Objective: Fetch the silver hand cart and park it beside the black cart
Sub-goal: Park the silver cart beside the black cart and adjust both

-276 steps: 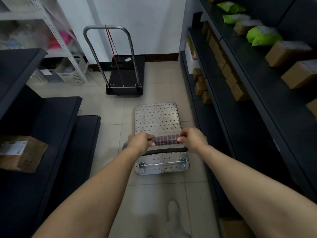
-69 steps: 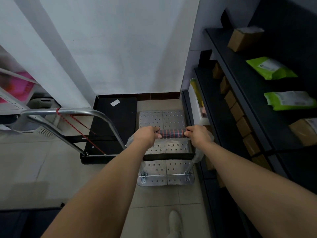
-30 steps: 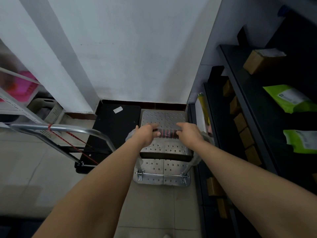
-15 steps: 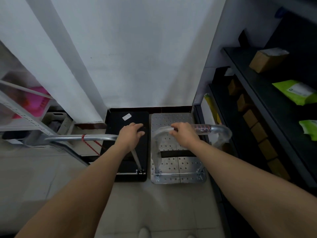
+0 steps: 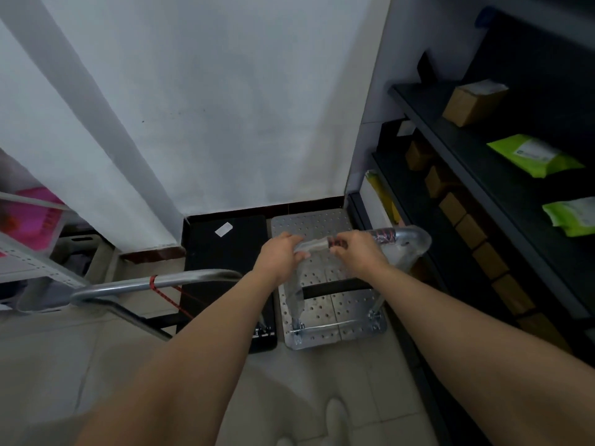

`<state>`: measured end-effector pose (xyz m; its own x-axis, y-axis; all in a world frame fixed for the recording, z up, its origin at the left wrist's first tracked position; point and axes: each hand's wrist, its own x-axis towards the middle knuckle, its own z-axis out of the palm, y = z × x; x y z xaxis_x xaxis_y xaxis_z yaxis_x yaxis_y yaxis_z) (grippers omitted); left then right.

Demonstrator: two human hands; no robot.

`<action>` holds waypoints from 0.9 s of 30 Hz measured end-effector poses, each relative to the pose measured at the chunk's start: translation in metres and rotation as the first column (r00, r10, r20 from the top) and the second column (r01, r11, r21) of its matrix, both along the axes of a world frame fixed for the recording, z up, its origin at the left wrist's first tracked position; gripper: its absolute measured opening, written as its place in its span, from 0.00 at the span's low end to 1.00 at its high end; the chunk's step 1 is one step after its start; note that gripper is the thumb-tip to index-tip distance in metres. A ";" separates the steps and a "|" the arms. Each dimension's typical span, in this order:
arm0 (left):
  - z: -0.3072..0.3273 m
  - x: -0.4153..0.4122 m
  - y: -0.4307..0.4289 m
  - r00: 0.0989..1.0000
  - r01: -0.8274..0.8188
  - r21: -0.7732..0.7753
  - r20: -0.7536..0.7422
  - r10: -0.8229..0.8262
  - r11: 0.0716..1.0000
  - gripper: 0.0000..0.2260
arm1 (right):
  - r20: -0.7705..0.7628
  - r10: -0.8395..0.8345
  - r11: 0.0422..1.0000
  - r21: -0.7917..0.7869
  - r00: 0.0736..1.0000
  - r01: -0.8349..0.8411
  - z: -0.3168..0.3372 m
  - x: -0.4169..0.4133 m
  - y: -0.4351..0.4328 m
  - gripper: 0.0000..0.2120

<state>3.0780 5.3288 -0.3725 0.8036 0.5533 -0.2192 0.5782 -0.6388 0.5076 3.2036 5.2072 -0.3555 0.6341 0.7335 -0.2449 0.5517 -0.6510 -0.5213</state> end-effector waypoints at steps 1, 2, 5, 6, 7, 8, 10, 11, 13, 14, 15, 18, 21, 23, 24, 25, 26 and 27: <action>-0.001 0.008 -0.001 1.000 0.017 0.002 -0.016 -0.017 1.000 0.21 | 0.010 -0.009 1.000 -0.011 1.000 0.009 -0.003 0.007 -0.002 0.08; -0.003 0.016 -0.002 0.999 0.031 0.005 -0.030 -0.031 1.000 0.21 | 0.026 -0.007 1.000 -0.024 1.000 0.007 -0.005 0.014 -0.003 0.08; -0.009 0.039 -0.006 0.995 0.069 -0.017 -0.065 -0.070 0.997 0.20 | 0.096 0.024 0.996 -0.093 0.995 -0.015 -0.015 0.036 -0.011 0.13; -0.012 0.046 -0.008 0.994 0.081 -0.026 -0.071 -0.083 0.996 0.19 | 0.107 0.023 0.993 -0.119 0.994 -0.010 -0.018 0.044 -0.014 0.15; -0.014 0.054 -0.010 0.994 0.086 -0.034 -0.071 -0.089 0.996 0.18 | 0.114 0.023 0.991 -0.137 0.993 -0.007 -0.021 0.052 -0.016 0.15; -0.015 0.060 -0.011 0.994 0.084 -0.046 -0.070 -0.087 0.995 0.17 | 0.114 0.030 0.988 -0.151 0.993 -0.012 -0.024 0.058 -0.017 0.15; -0.017 0.072 -0.011 0.995 0.060 -0.074 -0.069 -0.065 0.995 0.15 | 0.103 0.045 0.986 -0.163 0.994 -0.028 -0.029 0.069 -0.015 0.13; -0.018 0.077 -0.010 0.996 0.041 -0.089 -0.078 -0.048 0.995 0.15 | 0.089 0.040 0.985 -0.169 0.995 -0.024 -0.032 0.074 -0.012 0.12; -0.019 0.085 -0.005 0.995 0.005 -0.116 -0.102 -0.017 0.993 0.15 | 0.057 0.013 0.984 -0.178 0.998 -0.003 -0.036 0.083 -0.004 0.12; -0.020 0.088 -0.002 0.994 -0.013 -0.122 -0.111 -0.001 0.992 0.15 | 0.049 0.010 0.984 -0.178 0.999 -0.002 -0.038 0.086 -0.001 0.12; -0.020 0.091 0.000 0.993 -0.030 -0.124 -0.116 0.015 0.992 0.14 | 0.049 0.015 0.985 -0.175 0.999 -0.006 -0.041 0.090 0.002 0.13; -0.022 0.099 0.007 0.993 -0.062 -0.120 -0.109 0.049 0.991 0.14 | 0.062 0.020 0.986 -0.165 0.998 -0.010 -0.045 0.099 0.011 0.13; -0.022 0.107 0.010 0.991 -0.073 -0.105 -0.119 0.061 0.992 0.13 | 0.090 0.061 0.984 -0.174 0.994 -0.045 -0.046 0.107 0.017 0.12; -0.021 0.112 0.012 0.991 -0.083 -0.105 -0.113 0.071 0.991 0.13 | 0.110 0.086 0.984 -0.167 0.990 -0.066 -0.045 0.113 0.019 0.12; -0.021 0.115 0.013 0.991 -0.089 -0.110 -0.106 0.077 0.990 0.14 | 0.113 0.086 0.986 -0.156 0.990 -0.068 -0.044 0.116 0.020 0.12; -0.020 0.118 0.014 0.992 -0.088 -0.111 -0.101 0.077 0.990 0.14 | 0.114 0.081 0.988 -0.139 0.990 -0.065 -0.044 0.118 0.020 0.13; -0.020 0.121 0.015 0.992 -0.085 -0.110 -0.099 0.074 0.990 0.13 | 0.116 0.077 0.990 -0.125 0.990 -0.063 -0.044 0.121 0.020 0.13; -0.019 0.124 0.017 0.992 -0.084 -0.108 -0.099 0.073 0.991 0.13 | 0.117 0.078 0.991 -0.115 0.990 -0.065 -0.044 0.124 0.021 0.13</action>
<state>3.2017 5.3456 -0.3919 0.7314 0.5816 -0.3561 0.6731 -0.5318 0.5139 3.3275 5.2283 -0.3992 0.6108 0.7506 -0.2520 0.6536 -0.6576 -0.3746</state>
